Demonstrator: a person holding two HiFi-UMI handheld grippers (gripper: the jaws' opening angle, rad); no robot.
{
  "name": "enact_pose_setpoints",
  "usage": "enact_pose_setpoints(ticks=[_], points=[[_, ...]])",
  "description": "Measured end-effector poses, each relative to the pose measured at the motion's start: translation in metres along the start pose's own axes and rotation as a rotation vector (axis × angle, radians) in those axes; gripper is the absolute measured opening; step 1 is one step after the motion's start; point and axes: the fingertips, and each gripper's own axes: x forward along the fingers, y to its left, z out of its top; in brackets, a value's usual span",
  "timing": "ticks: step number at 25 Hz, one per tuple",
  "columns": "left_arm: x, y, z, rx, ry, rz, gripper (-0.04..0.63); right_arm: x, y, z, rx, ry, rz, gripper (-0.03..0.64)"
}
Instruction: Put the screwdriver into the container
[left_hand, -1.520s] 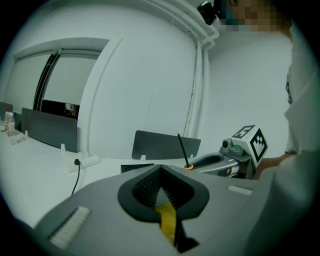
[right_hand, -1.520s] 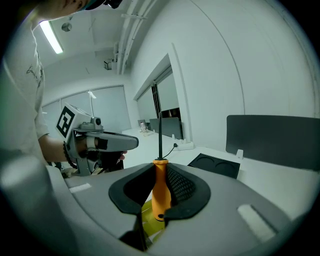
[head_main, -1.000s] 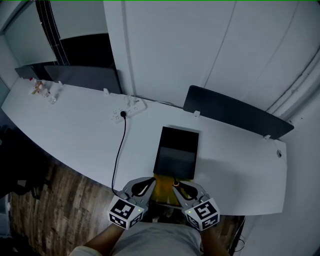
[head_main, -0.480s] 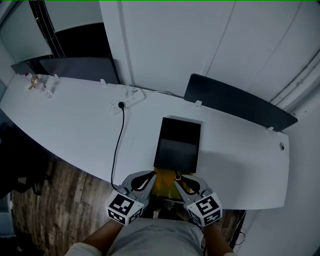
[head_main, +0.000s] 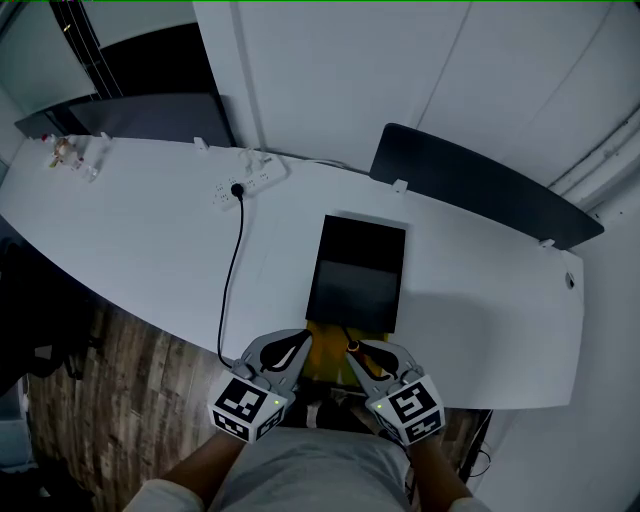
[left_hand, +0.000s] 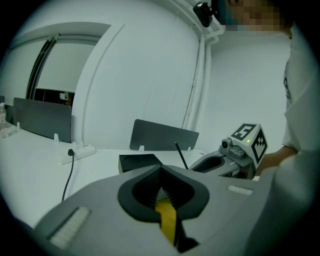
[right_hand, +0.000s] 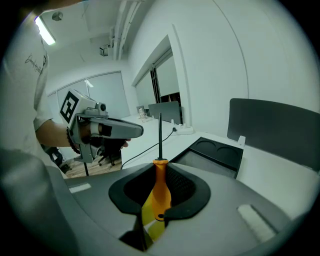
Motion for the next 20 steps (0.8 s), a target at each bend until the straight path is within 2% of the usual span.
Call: enact_pose_setpoints(ticks=[12, 20], points=[[0.002, 0.011, -0.025, -0.032, 0.034, 0.014, 0.000, 0.019, -0.004, -0.029, 0.005, 0.080, 0.006, 0.086], [0.004, 0.017, -0.035, -0.042, 0.045, 0.012, 0.000, 0.036, -0.007, -0.054, -0.025, 0.172, -0.002, 0.086]])
